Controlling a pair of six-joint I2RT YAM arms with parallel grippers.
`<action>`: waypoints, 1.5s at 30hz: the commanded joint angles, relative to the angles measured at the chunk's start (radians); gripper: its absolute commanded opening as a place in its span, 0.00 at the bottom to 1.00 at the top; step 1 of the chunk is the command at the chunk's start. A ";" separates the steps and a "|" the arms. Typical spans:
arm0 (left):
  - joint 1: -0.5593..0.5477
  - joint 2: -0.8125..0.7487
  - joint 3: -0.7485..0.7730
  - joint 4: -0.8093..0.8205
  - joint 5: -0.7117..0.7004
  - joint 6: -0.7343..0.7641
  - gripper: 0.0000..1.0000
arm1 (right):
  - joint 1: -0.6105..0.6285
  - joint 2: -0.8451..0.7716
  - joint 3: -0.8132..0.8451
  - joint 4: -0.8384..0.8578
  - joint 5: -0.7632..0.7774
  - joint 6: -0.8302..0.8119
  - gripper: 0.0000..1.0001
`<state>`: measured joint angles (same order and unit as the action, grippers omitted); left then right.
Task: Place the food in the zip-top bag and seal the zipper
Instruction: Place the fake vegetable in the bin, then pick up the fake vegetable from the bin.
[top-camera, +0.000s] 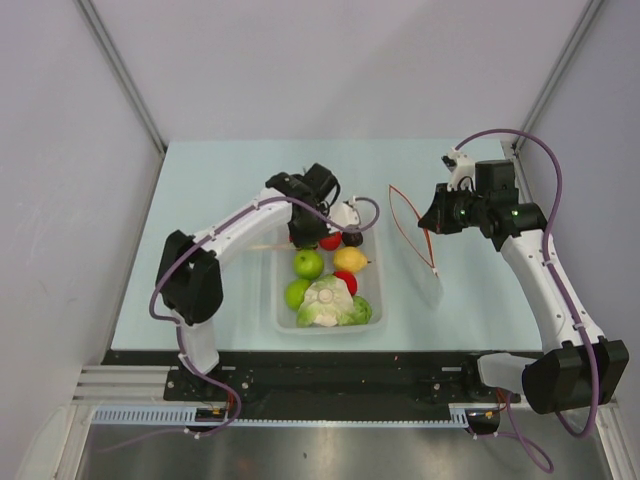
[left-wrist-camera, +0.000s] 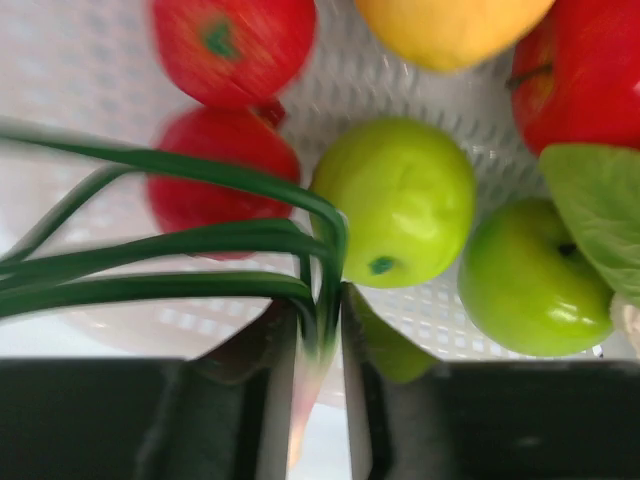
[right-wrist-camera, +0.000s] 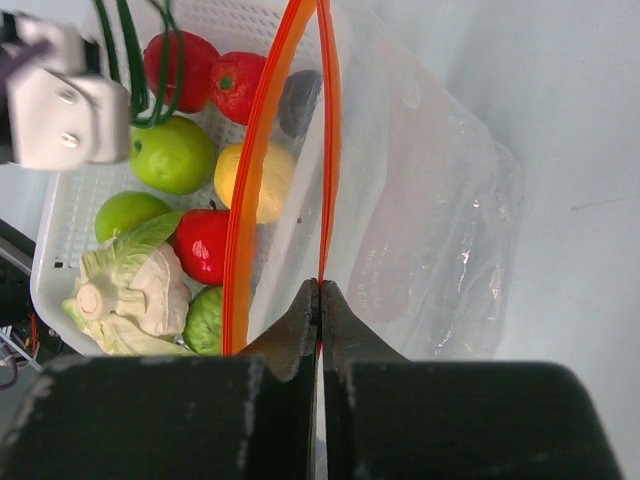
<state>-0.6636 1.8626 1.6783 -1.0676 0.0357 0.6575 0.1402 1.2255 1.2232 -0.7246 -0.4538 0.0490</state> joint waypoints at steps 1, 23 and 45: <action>-0.005 -0.029 -0.104 0.084 -0.082 0.033 0.35 | -0.001 -0.003 0.004 0.037 -0.010 -0.005 0.00; 0.829 -0.641 -0.761 0.764 0.924 -0.899 1.00 | 0.002 -0.003 0.004 0.036 -0.014 -0.006 0.00; 0.831 -0.382 -0.936 1.178 1.073 -1.260 0.71 | 0.018 0.031 0.004 0.051 -0.011 0.000 0.00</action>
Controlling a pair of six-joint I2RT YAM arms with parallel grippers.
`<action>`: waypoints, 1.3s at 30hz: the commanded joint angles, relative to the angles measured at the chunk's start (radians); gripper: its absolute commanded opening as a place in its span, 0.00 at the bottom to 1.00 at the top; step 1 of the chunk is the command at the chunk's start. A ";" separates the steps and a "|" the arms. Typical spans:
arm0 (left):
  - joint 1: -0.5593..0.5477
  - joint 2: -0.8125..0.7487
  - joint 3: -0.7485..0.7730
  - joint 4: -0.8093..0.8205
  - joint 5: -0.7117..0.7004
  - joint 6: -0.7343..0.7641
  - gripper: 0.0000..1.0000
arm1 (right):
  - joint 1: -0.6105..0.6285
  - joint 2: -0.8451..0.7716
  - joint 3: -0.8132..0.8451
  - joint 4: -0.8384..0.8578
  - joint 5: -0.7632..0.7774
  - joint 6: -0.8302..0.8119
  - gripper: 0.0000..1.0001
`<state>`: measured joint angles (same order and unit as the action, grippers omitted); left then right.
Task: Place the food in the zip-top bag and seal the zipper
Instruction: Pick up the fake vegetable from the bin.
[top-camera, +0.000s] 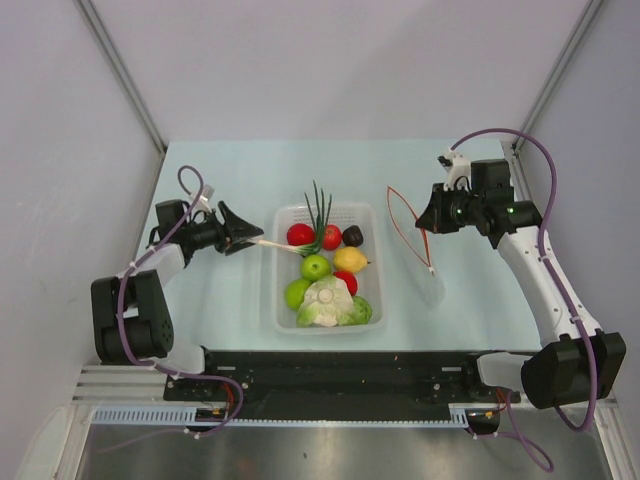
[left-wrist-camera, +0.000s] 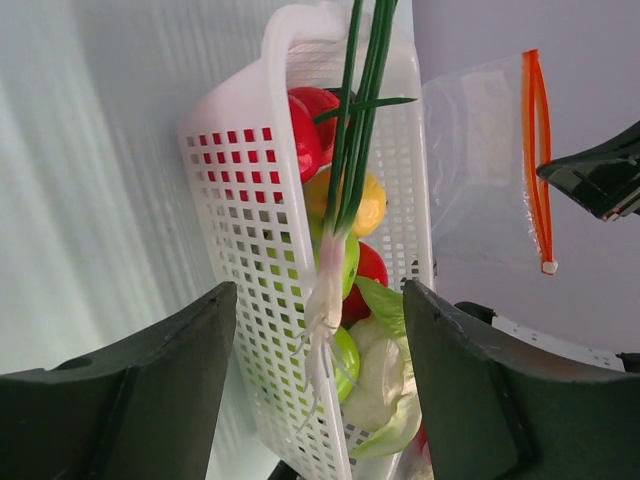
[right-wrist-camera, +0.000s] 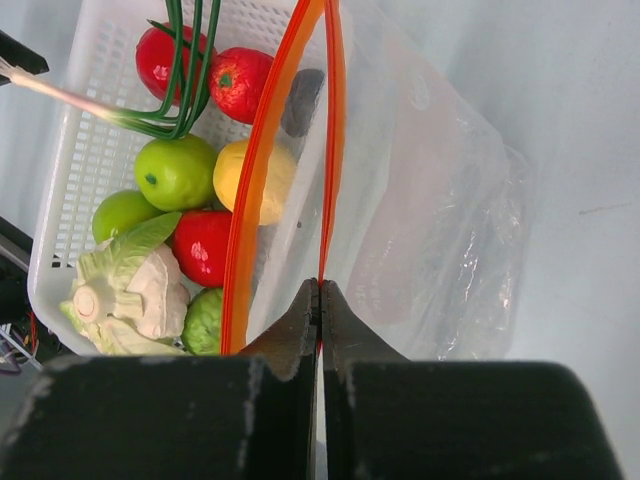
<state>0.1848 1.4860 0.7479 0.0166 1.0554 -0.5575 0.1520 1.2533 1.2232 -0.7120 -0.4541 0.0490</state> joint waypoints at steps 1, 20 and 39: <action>-0.027 -0.001 -0.008 0.114 0.057 -0.054 0.70 | 0.006 0.003 0.004 0.037 -0.009 -0.001 0.00; -0.094 -0.010 -0.010 0.057 0.040 -0.012 0.15 | 0.004 -0.006 0.004 0.036 -0.009 -0.003 0.00; -0.362 -0.285 0.522 -0.081 -0.513 -0.065 0.00 | 0.102 -0.112 0.002 0.220 0.214 0.340 0.00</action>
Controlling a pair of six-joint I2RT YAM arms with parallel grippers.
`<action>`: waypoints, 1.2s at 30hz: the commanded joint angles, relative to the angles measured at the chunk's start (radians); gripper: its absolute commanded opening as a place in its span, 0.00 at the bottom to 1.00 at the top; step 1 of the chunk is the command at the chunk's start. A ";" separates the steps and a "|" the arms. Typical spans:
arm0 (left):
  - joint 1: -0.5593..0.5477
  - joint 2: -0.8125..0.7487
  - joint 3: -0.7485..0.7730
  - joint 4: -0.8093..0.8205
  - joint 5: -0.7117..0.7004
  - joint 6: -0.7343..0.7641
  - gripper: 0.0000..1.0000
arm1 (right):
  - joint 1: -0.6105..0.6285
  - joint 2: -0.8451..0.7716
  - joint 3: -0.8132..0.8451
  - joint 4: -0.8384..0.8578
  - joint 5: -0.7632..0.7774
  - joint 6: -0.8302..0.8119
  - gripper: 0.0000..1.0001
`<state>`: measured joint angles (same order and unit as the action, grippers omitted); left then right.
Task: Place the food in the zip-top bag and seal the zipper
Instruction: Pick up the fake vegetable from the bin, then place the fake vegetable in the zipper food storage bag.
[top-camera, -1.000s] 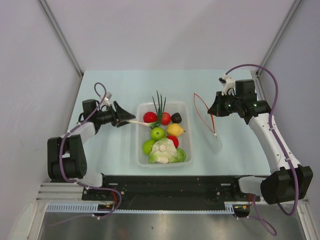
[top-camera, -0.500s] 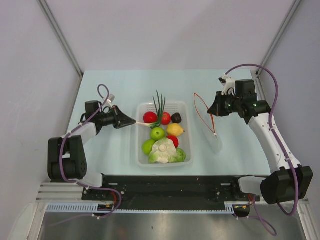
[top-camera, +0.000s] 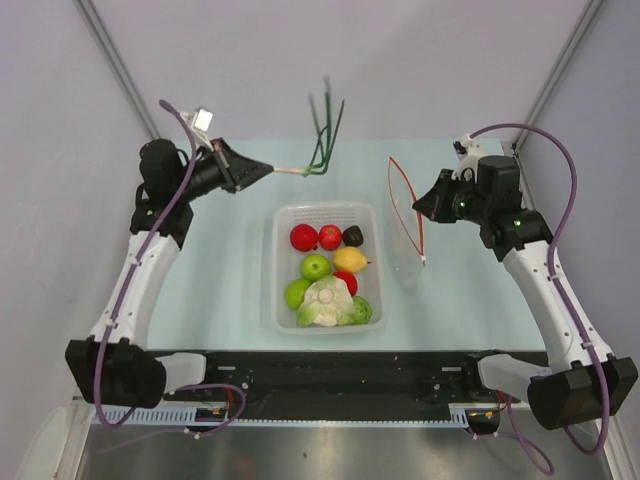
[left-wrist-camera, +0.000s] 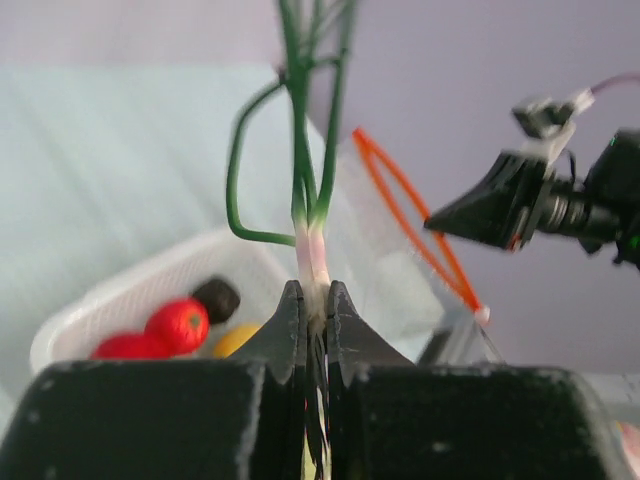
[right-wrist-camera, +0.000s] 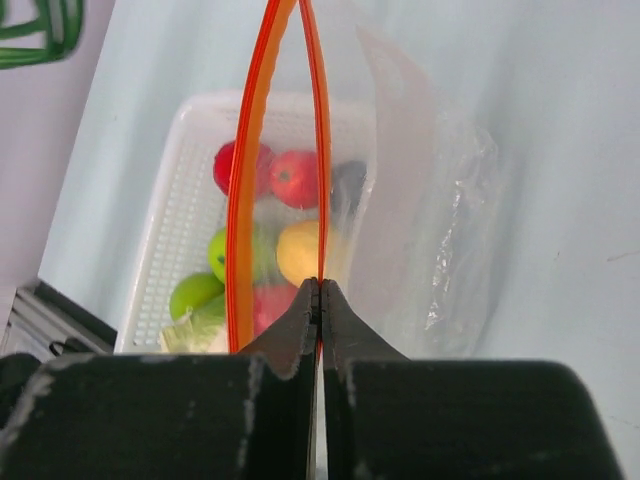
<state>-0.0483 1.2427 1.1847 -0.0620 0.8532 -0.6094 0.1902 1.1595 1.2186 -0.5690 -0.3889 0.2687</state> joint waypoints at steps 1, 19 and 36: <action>-0.166 -0.042 0.119 -0.005 -0.366 -0.006 0.00 | 0.080 -0.009 0.007 0.078 0.174 0.139 0.00; -0.584 0.264 0.360 0.010 -0.806 -0.122 0.00 | 0.187 0.150 0.002 0.172 0.297 0.443 0.00; -0.642 0.276 0.167 0.327 -0.701 -0.294 0.00 | 0.057 0.184 0.002 0.228 0.134 0.586 0.00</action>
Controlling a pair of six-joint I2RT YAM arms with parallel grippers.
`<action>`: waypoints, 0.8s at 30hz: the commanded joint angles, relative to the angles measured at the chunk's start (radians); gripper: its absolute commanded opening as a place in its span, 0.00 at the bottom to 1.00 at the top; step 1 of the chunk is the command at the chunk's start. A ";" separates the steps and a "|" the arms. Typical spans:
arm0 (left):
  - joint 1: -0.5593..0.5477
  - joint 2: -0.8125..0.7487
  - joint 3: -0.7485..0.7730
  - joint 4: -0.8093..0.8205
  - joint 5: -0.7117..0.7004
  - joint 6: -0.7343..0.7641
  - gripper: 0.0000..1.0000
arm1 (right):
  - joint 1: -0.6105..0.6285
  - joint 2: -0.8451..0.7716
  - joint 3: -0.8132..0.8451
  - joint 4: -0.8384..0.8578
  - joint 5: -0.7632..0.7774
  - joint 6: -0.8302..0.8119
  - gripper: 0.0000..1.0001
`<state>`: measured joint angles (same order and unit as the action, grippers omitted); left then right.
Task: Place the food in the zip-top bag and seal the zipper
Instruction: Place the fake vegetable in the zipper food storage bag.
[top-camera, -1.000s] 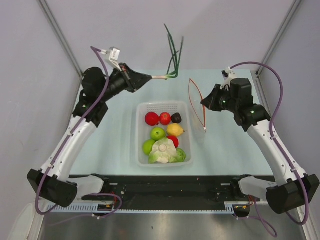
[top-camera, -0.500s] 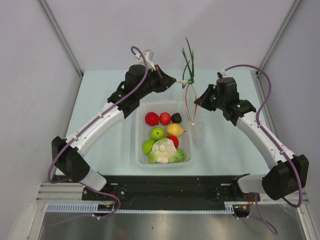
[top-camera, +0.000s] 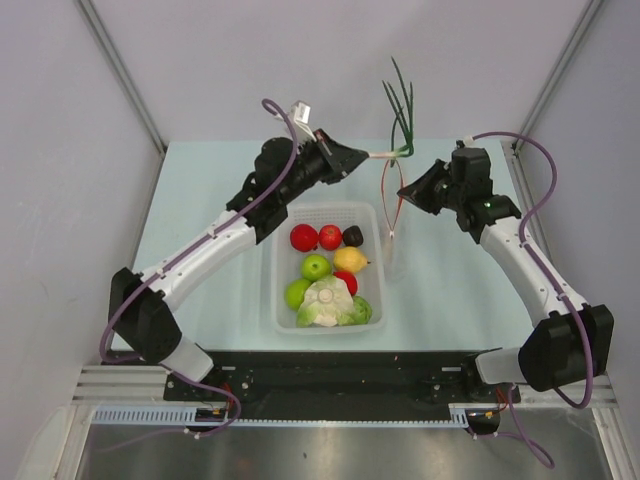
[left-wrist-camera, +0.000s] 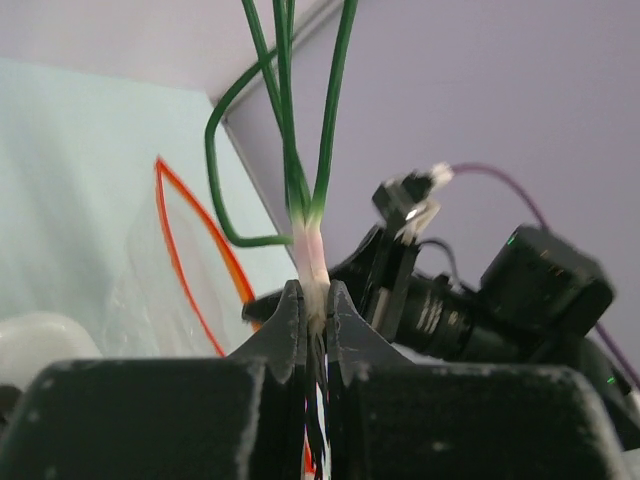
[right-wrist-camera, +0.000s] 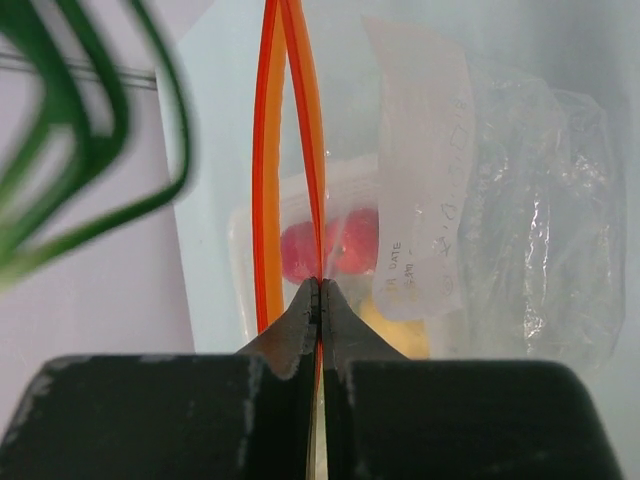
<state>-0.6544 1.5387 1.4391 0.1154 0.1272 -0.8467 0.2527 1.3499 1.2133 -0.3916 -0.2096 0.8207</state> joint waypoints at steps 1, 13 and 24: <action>-0.040 -0.014 -0.091 0.135 0.025 -0.054 0.00 | -0.009 -0.005 0.008 0.050 -0.051 0.037 0.00; -0.047 -0.106 -0.238 -0.077 0.002 0.037 0.00 | -0.039 -0.021 0.008 0.033 -0.063 0.035 0.00; -0.067 -0.028 0.055 -0.594 -0.041 0.296 0.00 | -0.015 -0.049 0.008 0.069 -0.028 -0.017 0.00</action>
<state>-0.7036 1.4776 1.3708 -0.2611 0.1032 -0.6872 0.2226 1.3464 1.2102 -0.3832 -0.2661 0.8433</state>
